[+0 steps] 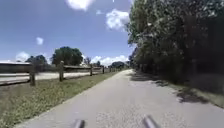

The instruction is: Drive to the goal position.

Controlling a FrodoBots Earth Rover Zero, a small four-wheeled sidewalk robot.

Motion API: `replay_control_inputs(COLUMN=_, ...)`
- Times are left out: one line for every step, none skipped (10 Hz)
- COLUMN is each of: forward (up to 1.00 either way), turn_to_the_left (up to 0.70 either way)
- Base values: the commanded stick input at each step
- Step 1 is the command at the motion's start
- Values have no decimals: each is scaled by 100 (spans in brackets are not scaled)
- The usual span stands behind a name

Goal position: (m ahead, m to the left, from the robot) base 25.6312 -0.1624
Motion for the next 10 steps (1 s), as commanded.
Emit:
replay_control_inputs(forward=50, turn_to_the_left=0)
replay_control_inputs(forward=50, turn_to_the_left=0)
replay_control_inputs(forward=50, turn_to_the_left=0)
replay_control_inputs(forward=50, turn_to_the_left=0)
replay_control_inputs(forward=50, turn_to_the_left=0)
replay_control_inputs(forward=50, turn_to_the_left=-21)
replay_control_inputs(forward=50, turn_to_the_left=-50)
replay_control_inputs(forward=50, turn_to_the_left=-33)
replay_control_inputs(forward=50, turn_to_the_left=0)
replay_control_inputs(forward=50, turn_to_the_left=0)
